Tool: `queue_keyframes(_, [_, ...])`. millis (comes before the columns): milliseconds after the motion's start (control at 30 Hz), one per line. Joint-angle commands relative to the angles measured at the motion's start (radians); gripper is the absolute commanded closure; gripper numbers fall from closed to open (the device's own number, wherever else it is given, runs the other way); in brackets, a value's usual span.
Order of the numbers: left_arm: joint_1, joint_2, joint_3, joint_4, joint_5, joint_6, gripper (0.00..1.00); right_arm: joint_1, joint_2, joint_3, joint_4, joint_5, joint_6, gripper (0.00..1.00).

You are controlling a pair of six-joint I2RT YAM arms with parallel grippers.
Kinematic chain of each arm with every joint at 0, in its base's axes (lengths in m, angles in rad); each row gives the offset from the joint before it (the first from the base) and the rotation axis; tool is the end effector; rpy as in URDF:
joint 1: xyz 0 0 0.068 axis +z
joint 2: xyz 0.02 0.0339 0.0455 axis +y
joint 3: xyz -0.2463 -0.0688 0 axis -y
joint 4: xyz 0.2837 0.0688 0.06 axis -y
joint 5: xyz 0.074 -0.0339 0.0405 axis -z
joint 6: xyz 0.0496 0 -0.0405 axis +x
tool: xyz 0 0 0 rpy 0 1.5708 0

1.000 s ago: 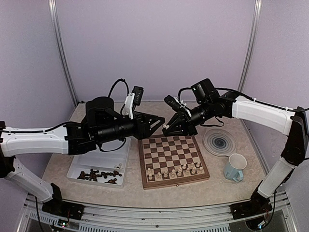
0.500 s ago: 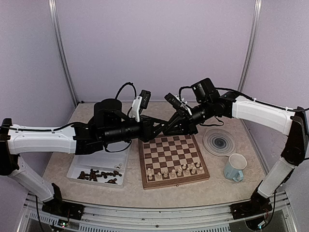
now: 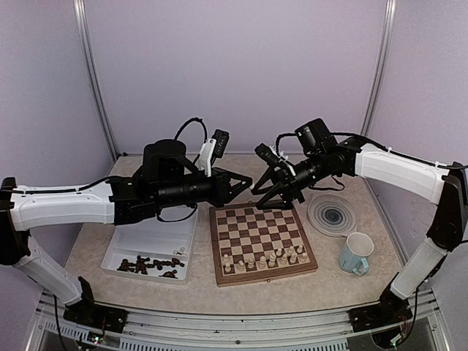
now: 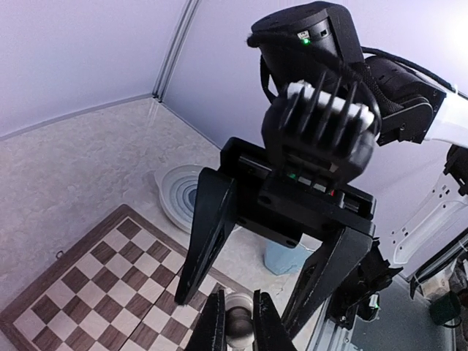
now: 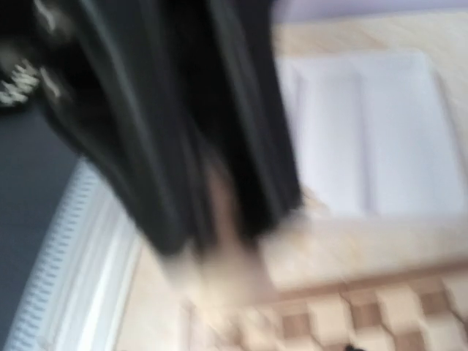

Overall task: Set up the chess pieces on the board
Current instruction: Pass from the right arm to the left, then place the pawn on b2.

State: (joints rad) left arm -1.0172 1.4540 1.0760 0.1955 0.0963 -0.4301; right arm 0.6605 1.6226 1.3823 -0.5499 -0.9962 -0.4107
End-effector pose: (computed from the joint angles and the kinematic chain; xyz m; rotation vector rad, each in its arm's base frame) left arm 0.2054 -0.3414 0.2868 0.6209 1.7915 -1.1125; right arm 0.2853 0.2744 0.2785 -1.5335 1.6273 1.2893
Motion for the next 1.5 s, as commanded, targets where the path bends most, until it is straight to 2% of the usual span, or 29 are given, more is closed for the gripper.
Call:
queue_keyframes(0, [0.008,0.020,0.098,-0.228,-0.054,0.121,0.98,-0.093,-0.096,-0.056,-0.145,0.161,-0.179,0.36])
queue_keyframes(200, [-0.002,0.133,0.209,-0.572,-0.116,0.242,0.98,-0.287,-0.238,-0.260,-0.067,0.198,-0.165,0.36])
queue_keyframes(333, [-0.005,0.177,0.209,-0.641,-0.114,0.274,0.98,-0.385,-0.304,-0.349,-0.003,0.223,-0.141,0.35])
queue_keyframes(433, [0.000,0.219,0.229,-0.686,-0.048,0.291,0.97,-0.435,-0.330,-0.373,0.018,0.220,-0.126,0.34])
queue_keyframes(833, [-0.028,0.418,0.308,-0.743,-0.007,0.348,0.97,-0.443,-0.313,-0.367,0.016,0.191,-0.126,0.32])
queue_keyframes(1467, [-0.042,0.498,0.322,-0.769,0.023,0.370,0.96,-0.443,-0.298,-0.358,0.011,0.173,-0.129,0.31])
